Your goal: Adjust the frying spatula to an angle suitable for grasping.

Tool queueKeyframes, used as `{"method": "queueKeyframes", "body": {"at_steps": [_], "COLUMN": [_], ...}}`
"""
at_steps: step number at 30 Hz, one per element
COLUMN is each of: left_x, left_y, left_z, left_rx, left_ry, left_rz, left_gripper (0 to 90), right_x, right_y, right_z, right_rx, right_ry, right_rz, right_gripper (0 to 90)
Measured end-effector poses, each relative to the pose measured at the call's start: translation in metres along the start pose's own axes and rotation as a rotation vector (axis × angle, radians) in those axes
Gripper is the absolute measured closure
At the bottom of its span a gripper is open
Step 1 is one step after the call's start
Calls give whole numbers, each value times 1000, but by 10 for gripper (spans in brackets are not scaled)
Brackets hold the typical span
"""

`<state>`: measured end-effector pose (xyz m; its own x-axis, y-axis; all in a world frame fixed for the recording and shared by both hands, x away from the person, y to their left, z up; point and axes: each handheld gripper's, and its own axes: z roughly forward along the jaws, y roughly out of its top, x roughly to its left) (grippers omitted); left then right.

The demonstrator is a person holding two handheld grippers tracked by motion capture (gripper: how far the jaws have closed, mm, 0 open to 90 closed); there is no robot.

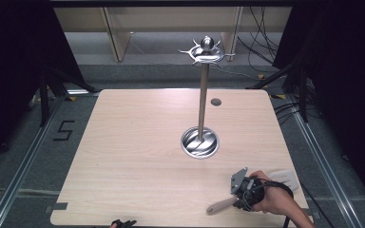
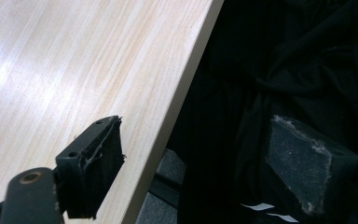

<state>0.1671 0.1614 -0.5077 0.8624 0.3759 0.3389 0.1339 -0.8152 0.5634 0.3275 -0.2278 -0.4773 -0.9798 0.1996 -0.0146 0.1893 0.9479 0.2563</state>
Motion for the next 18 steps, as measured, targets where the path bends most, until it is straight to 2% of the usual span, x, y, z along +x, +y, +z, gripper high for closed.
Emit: {"method": "queueKeyframes", "body": {"at_steps": [3,4,8,14,17,18], "left_x": [1,0,0,0,0,-2], "left_y": [0,0,0,0,1,1], "left_z": [0,0,2,2,1,1], "left_rx": [3,3,1,5,10,3], "left_ry": [-19,-10,-17,-15,-26,-10], "left_rz": [5,2,5,7,11,6], "left_gripper": [174,173,174,173,174,174], "right_x": [0,-3,-7,-15,-16,-17], "right_y": [2,3,5,7,8,8], "right_z": [0,1,1,0,0,-1], "right_rx": [16,15,32,63,75,81], "right_ry": [16,10,-20,-45,-59,-53], "right_rz": [18,24,38,16,19,19], "right_gripper": [588,602,650,740,747,748]}}
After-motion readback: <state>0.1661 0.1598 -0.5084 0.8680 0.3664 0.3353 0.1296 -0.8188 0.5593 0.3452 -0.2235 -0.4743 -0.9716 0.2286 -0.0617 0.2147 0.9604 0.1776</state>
